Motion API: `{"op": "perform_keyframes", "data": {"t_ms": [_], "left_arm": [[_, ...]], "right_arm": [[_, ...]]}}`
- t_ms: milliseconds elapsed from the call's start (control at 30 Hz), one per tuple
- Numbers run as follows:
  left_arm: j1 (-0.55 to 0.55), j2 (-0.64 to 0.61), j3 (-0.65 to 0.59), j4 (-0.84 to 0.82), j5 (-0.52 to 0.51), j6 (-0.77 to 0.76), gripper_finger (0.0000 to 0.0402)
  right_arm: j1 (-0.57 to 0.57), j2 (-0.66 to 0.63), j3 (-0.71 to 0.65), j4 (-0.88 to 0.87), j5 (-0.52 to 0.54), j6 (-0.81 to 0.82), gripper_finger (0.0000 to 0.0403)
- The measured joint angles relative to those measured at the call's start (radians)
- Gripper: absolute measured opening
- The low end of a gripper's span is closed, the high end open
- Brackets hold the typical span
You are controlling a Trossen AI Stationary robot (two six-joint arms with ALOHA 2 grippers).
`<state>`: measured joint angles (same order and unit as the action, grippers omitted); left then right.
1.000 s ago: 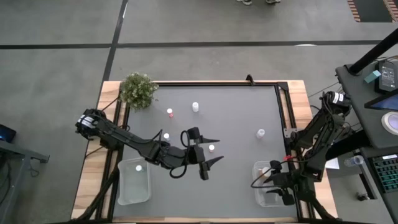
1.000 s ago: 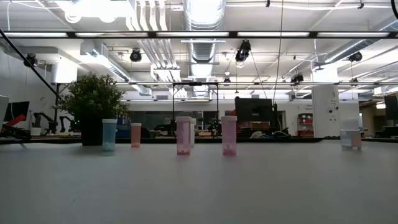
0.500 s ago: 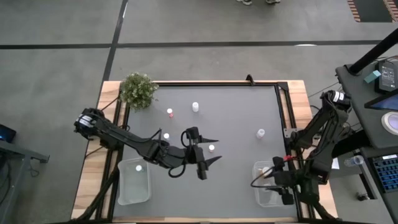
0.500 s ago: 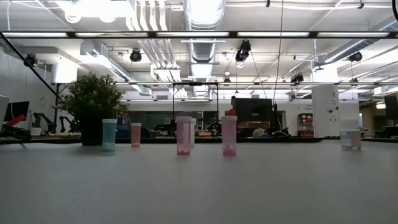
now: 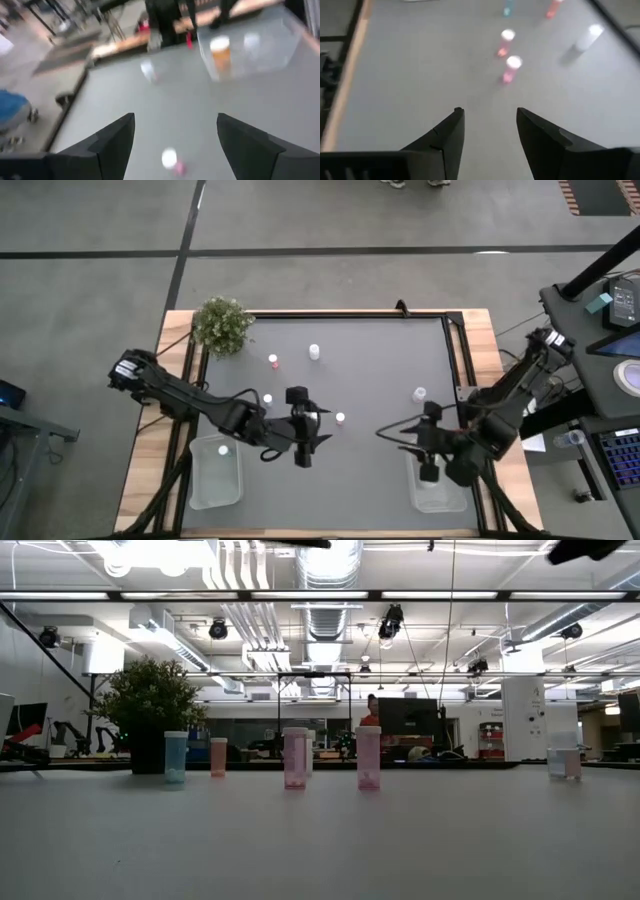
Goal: Pick and place medicine bottles into bin by pill shape (circle, oval)
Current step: Put the left pink tablet bottle into the gray bin
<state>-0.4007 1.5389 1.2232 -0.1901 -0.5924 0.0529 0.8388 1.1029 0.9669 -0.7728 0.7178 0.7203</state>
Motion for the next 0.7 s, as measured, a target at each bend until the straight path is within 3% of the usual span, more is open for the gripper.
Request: {"op": "perform_keyframes", "data": {"t_ms": [100, 267, 467, 700], "left_arm": [[0.01, -0.008, -0.023, -0.103, 0.017, -0.086, 0.0262], [0.082, 0.009, -0.083, -0.151, 0.28, -0.225, 0.0262], [0.168, 0.037, -0.153, -0.144, 0.298, -0.247, 0.0262], [0.248, 0.037, -0.241, 0.006, 0.366, -0.23, 0.0262]], "right_arm": [[-0.045, -0.001, 0.004, 0.004, 0.066, -0.091, 0.0165], [-0.096, -0.012, -0.032, 0.053, 0.234, -0.198, 0.0164], [-0.146, -0.025, -0.052, 0.122, 0.28, -0.252, 0.016], [-0.169, -0.022, -0.057, 0.186, 0.279, -0.339, 0.0157]]}}
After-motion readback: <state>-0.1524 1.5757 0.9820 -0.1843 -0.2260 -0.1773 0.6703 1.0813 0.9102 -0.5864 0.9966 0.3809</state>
